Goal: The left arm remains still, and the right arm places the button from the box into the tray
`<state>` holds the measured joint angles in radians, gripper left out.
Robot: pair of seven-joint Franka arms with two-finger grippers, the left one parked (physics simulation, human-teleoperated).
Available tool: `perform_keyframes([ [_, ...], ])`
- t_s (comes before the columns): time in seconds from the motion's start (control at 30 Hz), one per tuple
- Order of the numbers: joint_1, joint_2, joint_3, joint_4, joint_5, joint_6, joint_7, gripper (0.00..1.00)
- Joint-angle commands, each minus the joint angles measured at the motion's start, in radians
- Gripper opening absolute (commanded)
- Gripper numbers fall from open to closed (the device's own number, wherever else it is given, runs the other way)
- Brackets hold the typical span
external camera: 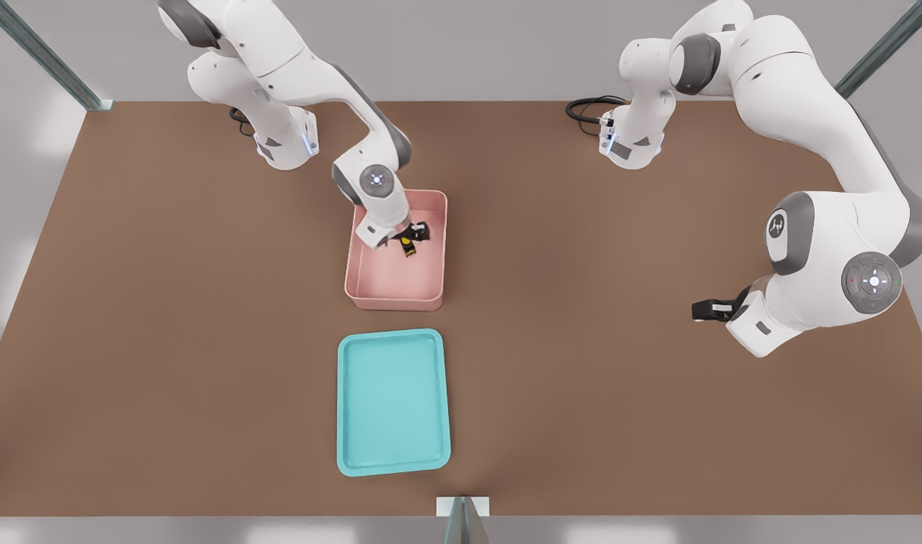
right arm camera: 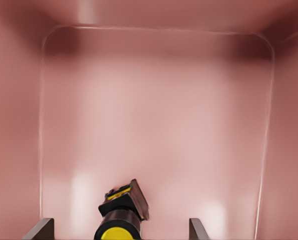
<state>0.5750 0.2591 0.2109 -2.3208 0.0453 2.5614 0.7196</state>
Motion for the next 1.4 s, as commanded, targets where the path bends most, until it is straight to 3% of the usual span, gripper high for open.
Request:
perform_keyframes([
  [0.0, 0.0, -0.001, 0.001, -0.029, -0.002, 0.132, 0.023, 1.0],
  [0.47, 0.009, 0.045, 0.019, -0.083, -0.004, 0.244, 0.027, 1.0],
  [0.57, 0.008, 0.048, 0.019, -0.084, -0.004, 0.243, 0.027, 0.62],
  [0.6, 0.008, 0.048, 0.019, -0.083, -0.004, 0.243, 0.029, 0.55],
  [0.73, 0.005, 0.046, 0.018, -0.08, -0.001, 0.24, 0.038, 0.49],
  [0.9, -0.003, 0.017, 0.008, -0.048, -0.001, 0.181, 0.024, 0.48],
  [1.03, -0.018, -0.006, -0.028, 0.175, 0.001, -0.136, -0.095, 0.48],
  [1.17, -0.046, 0.018, -0.188, 0.506, 0.011, -0.451, -0.374, 0.48],
  [1.23, -0.081, 0.149, -0.202, 0.658, 0.033, -0.458, -0.486, 0.48],
  [1.27, -0.083, 0.216, -0.245, 0.722, 0.061, -0.457, -0.565, 0.48],
  [1.37, -0.098, 0.385, -0.245, 0.906, 0.059, -0.446, -0.583, 0.48],
])
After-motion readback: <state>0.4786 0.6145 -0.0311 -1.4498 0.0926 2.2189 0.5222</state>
